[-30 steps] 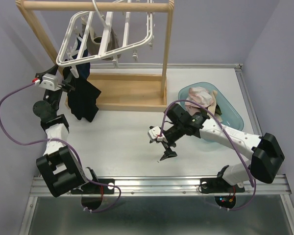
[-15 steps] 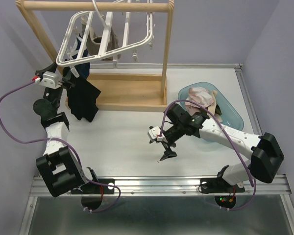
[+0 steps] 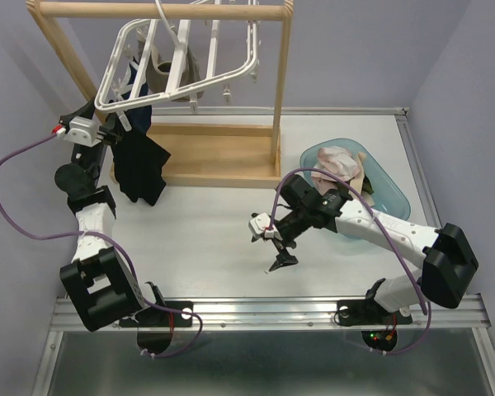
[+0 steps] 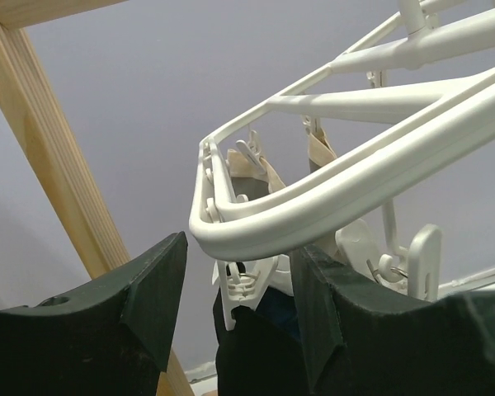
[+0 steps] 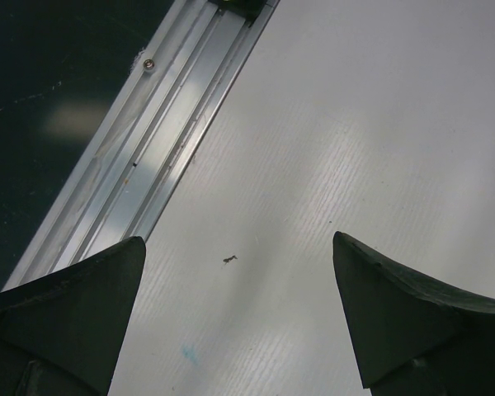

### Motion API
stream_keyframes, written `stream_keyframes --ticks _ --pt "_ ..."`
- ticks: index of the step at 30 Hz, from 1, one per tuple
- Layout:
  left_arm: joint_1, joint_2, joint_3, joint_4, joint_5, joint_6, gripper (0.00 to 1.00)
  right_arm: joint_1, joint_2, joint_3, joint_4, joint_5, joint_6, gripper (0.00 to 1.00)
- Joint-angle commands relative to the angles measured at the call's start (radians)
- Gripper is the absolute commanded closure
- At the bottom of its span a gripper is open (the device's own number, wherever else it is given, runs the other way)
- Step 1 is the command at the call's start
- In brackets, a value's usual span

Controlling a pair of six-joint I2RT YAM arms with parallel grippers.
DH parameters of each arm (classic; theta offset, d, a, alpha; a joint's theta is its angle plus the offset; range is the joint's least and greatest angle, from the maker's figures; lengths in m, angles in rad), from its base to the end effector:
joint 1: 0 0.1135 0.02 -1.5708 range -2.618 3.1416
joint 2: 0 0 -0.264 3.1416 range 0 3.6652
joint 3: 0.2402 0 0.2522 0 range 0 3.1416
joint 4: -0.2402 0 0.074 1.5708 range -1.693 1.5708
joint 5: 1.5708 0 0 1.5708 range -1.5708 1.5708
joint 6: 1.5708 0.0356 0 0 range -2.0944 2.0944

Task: Remove the underwear clipped to the hanger
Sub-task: Remove the underwear from the hanger.

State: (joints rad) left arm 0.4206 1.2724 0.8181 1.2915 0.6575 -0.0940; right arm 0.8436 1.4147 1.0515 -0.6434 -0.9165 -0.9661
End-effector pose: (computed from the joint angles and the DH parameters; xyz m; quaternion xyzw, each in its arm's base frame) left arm 0.2437 0.0852 0.3881 0.2051 0.4049 0.0294 0.8906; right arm 0.1653 0.2283 0.2625 -0.7534 0.4353 0.4088 0.2752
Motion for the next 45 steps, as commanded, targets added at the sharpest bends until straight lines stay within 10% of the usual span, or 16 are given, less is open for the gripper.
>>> stream_keyframes --ticks 1,18,27,45 --pt "-0.005 0.001 0.056 0.287 0.002 -0.001 0.40 -0.006 -0.003 -0.011 0.025 -0.022 -0.006 0.00" --pt "-0.005 0.007 0.081 0.284 0.025 -0.058 0.88 -0.006 -0.011 -0.013 0.024 -0.025 -0.006 0.00" --pt "-0.006 -0.053 0.018 0.273 -0.085 -0.076 0.27 -0.008 -0.013 -0.015 0.022 -0.021 -0.008 0.00" --pt "-0.006 -0.419 -0.131 -0.329 -0.340 -0.222 0.11 -0.006 0.013 -0.019 0.025 0.045 -0.025 0.00"
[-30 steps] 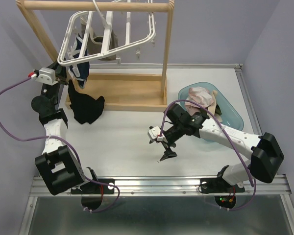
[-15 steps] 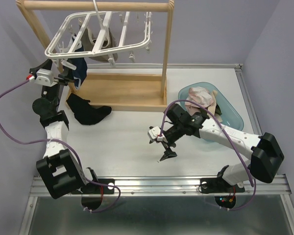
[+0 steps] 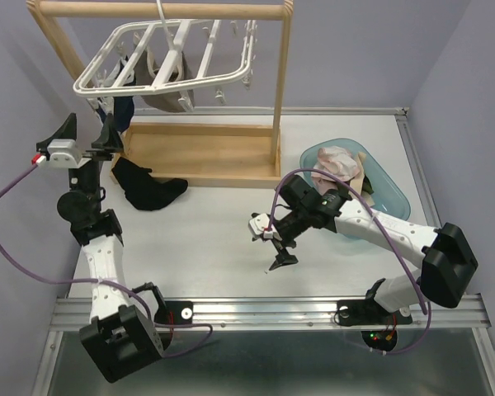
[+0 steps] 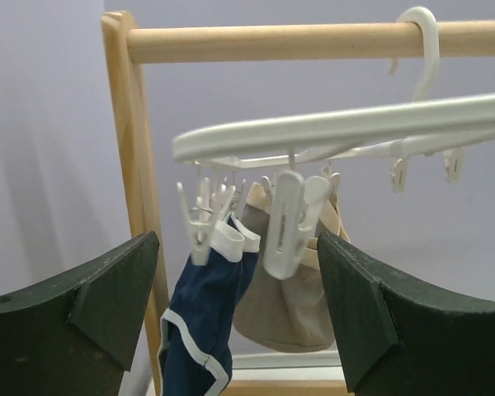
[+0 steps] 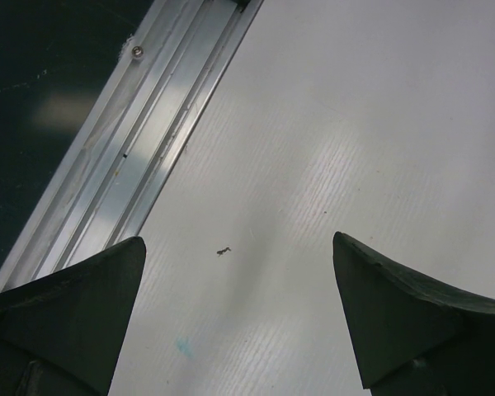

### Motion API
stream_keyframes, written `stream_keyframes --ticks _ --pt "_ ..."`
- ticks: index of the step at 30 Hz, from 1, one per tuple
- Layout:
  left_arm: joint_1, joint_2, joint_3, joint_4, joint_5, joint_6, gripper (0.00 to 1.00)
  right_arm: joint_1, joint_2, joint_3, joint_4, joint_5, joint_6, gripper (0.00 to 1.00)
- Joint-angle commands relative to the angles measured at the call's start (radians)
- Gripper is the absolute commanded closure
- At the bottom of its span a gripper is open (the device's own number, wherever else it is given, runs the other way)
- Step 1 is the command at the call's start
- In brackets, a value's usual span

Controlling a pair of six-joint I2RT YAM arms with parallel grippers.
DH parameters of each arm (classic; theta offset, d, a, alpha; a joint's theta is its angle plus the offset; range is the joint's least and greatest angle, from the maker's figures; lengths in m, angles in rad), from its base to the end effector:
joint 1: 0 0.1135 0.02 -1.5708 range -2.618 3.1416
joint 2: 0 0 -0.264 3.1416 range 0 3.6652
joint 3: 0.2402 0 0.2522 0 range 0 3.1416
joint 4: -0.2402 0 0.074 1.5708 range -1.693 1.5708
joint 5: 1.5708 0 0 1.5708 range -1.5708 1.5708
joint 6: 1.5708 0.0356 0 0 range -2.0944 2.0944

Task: Remove the underwear clipped to the hanger
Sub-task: Remove the underwear from the hanger, then pick up the underwear from the center of the board.

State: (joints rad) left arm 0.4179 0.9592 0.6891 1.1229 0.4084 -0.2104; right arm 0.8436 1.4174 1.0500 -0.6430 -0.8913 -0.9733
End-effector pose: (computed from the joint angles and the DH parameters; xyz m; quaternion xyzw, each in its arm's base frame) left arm 0.1800 0.0645 0.4024 0.0743 0.3859 0.0241 0.9192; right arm 0.1661 0.2284 0.2608 -0.7571 0.4393 0.3972 0.2759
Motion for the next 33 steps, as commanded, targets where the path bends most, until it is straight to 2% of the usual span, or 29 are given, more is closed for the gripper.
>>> stream_keyframes --ticks 1,3,6,10,13,14,16,19,24,28,33 --pt "-0.004 -0.132 0.000 -0.246 -0.097 -0.134 0.11 -0.006 0.011 -0.018 0.026 0.025 -0.022 0.00" --pt "-0.004 -0.201 0.003 -0.392 -0.102 -0.177 0.11 -0.008 0.017 -0.007 0.029 0.048 -0.021 0.00" --pt "-0.004 -0.295 -0.006 -0.515 -0.102 -0.201 0.11 -0.005 0.023 0.016 0.037 0.075 -0.012 0.00" --pt "-0.004 -0.419 -0.074 -0.667 -0.066 -0.240 0.09 0.017 0.084 0.094 0.032 0.207 0.028 0.00" --pt "-0.004 -0.494 -0.112 -0.779 -0.066 -0.242 0.05 0.072 0.141 0.168 0.028 0.375 0.010 0.00" --pt "-0.005 -0.505 -0.114 -0.816 -0.081 -0.227 0.05 0.110 0.188 0.191 0.029 0.461 -0.007 0.00" --pt "-0.004 -0.520 -0.103 -0.920 -0.105 -0.184 0.03 0.150 0.244 0.241 0.031 0.535 -0.030 0.00" --pt "-0.004 -0.545 -0.100 -1.015 -0.134 -0.120 0.02 0.205 0.427 0.460 0.074 0.617 0.007 0.00" --pt "-0.005 -0.661 -0.171 -1.016 -0.187 -0.115 0.02 0.233 0.567 0.652 0.242 0.678 0.067 0.00" --pt "-0.022 -0.718 -0.168 -1.043 -0.232 -0.098 0.01 0.247 0.720 0.813 0.322 0.747 0.122 0.00" --pt "-0.048 -0.746 -0.158 -1.077 -0.275 -0.092 0.01 0.246 0.821 0.904 0.475 0.860 0.173 0.00"
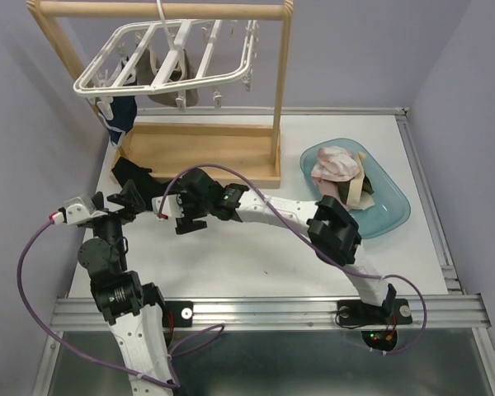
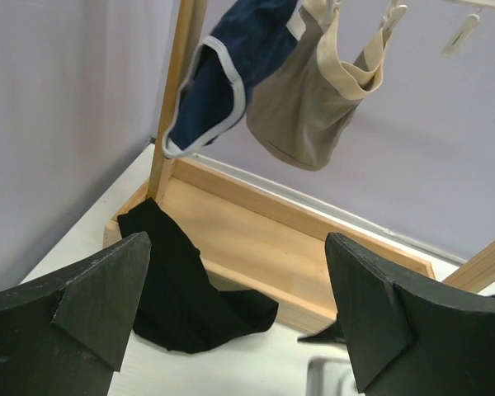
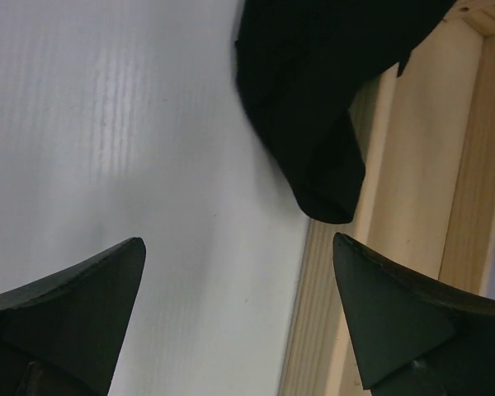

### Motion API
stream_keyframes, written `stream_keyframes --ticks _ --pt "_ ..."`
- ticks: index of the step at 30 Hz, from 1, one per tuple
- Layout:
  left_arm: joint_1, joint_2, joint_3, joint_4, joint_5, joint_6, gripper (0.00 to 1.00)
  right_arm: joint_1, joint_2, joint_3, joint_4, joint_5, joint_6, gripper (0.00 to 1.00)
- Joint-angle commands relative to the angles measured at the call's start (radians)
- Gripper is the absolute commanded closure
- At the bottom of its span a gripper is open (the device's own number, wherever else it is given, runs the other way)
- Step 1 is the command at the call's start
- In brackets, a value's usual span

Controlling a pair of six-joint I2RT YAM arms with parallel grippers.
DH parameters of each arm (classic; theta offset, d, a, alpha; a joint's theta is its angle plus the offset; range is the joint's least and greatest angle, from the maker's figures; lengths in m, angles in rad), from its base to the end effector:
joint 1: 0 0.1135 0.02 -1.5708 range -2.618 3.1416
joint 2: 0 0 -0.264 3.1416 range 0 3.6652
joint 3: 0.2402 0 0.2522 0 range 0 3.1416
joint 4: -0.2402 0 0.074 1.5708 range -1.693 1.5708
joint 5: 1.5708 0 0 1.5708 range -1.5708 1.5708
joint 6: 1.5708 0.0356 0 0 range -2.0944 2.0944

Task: Remove the underwear clipped to the hanger
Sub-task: Pick up the underwear from the center of the board.

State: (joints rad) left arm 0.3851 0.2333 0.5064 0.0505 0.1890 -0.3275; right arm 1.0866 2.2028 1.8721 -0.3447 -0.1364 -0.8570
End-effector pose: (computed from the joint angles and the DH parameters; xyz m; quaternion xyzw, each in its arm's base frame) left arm 0.0824 0.0262 0.3330 -0.1310 0.5716 -0.0318 0.8094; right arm 0.2342 0.4558 0.2354 -0.7594 0.4827 0.1105 0.4220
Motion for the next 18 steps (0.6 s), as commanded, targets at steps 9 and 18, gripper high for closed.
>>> stream_keyframes --ticks 9,18 --pt "-0.037 -0.038 0.030 -0.031 -0.108 0.021 0.01 0.002 0.193 0.163 0.325 0.132 0.076 0.00" --pt "-0.048 -0.049 0.035 -0.044 -0.128 0.018 0.01 -0.031 0.357 0.341 0.412 0.189 0.122 0.02"
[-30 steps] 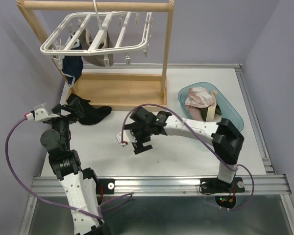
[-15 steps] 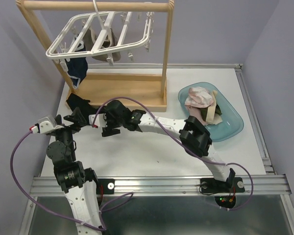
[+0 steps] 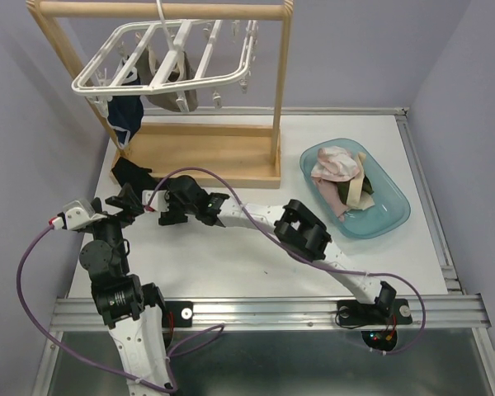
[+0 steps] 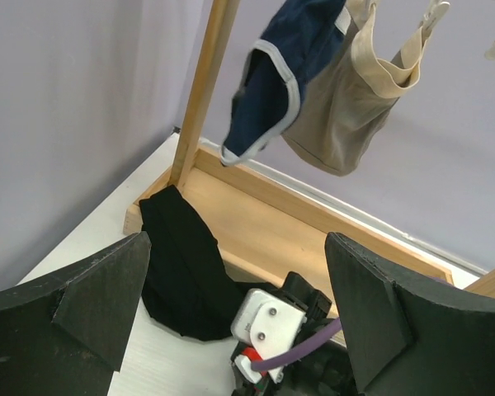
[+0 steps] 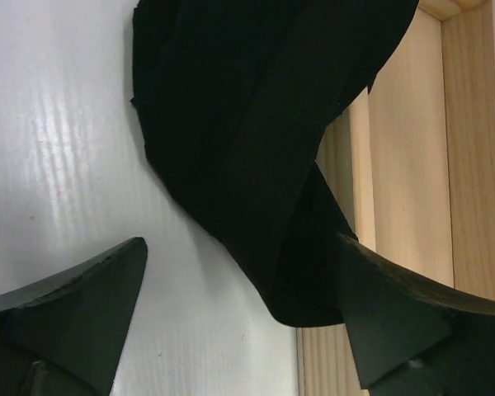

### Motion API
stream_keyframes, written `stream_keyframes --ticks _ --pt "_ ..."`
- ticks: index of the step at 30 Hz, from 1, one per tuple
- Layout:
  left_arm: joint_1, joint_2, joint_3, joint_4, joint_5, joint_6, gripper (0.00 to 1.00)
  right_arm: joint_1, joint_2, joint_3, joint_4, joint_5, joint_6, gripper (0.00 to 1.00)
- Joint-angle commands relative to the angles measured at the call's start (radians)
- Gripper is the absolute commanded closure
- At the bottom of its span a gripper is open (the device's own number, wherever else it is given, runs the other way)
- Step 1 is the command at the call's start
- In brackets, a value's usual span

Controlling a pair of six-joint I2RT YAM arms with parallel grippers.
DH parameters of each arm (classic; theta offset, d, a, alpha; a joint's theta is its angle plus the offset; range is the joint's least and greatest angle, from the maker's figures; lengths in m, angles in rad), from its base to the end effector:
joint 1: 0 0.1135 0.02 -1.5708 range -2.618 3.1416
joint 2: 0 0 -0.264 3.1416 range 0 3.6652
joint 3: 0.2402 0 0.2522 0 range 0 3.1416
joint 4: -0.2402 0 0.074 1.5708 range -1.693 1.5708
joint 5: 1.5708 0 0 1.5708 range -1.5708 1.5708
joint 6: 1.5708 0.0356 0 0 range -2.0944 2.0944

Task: Remove the underwear clipped to the hanger
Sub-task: Pick up the underwear from the center of the board.

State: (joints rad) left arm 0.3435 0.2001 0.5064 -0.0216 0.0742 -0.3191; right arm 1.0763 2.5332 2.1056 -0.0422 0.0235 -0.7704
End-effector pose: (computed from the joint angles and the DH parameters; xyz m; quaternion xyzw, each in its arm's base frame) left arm 0.0779 0.0251 0.3278 -0.1668 0.5763 -0.0125 0.7999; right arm 0.2770 0.5120 0.1678 -0.6760 0.5189 0.0698 0.5185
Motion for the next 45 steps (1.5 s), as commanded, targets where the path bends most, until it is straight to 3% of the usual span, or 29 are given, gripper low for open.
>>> stream_keyframes --ticks 1,4,7,16,24,28,35,38,45 --pt "-0.008 -0.016 0.035 0.028 -0.013 0.009 0.01 -0.026 0.036 0.109 0.114 0.029 0.039 0.08" --pt "-0.011 -0.019 0.034 0.028 -0.011 0.009 0.01 -0.024 0.029 0.067 0.123 0.007 0.039 0.19" --pt "-0.012 -0.021 0.034 0.029 -0.010 0.009 0.01 -0.024 0.021 0.027 0.126 -0.007 0.045 0.47" --pt "-0.014 -0.021 0.032 0.029 -0.010 0.012 0.01 -0.024 -0.071 -0.055 0.081 -0.060 0.095 0.99" --pt "-0.014 -0.025 0.032 0.029 -0.007 0.014 0.01 -0.032 -0.212 -0.035 -0.282 -0.293 0.131 1.00" --pt "-0.012 -0.030 0.032 0.029 -0.005 0.015 0.01 -0.041 -0.324 -0.125 -0.370 -0.362 0.144 0.99" --pt "-0.026 -0.042 0.034 0.028 -0.007 0.020 0.01 -0.090 -0.629 -0.442 -0.418 -0.384 0.166 0.99" --pt "-0.026 -0.047 0.035 0.026 -0.008 0.021 0.01 -0.154 -0.779 -0.533 -0.444 -0.392 0.197 1.00" --pt "-0.026 -0.051 0.034 0.029 -0.002 0.025 0.01 -0.441 -1.114 -0.680 -0.435 -0.499 0.273 0.99"
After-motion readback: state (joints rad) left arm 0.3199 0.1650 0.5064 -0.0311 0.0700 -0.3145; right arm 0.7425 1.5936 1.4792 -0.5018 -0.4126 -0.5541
